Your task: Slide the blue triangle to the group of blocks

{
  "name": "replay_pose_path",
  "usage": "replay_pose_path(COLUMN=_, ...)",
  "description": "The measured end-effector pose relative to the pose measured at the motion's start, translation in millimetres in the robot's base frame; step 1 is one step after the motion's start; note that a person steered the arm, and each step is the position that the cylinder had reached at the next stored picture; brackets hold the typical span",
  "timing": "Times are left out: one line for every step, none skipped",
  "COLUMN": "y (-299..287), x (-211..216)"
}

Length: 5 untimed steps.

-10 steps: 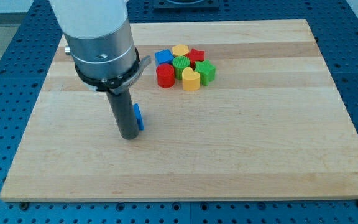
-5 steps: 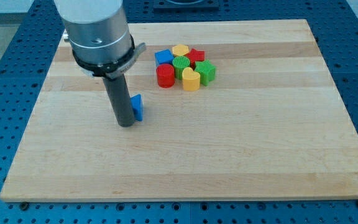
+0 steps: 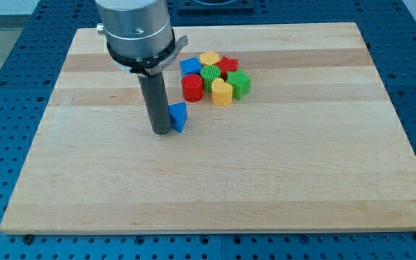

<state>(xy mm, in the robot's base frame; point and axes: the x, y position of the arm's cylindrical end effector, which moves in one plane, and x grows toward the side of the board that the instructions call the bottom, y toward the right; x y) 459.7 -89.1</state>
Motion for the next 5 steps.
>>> replay_pose_path(y=5, x=-1)
replay_pose_path(y=10, x=-2)
replay_pose_path(y=14, x=-2)
replay_pose_path(y=15, x=-6)
replay_pose_path(y=15, x=-17)
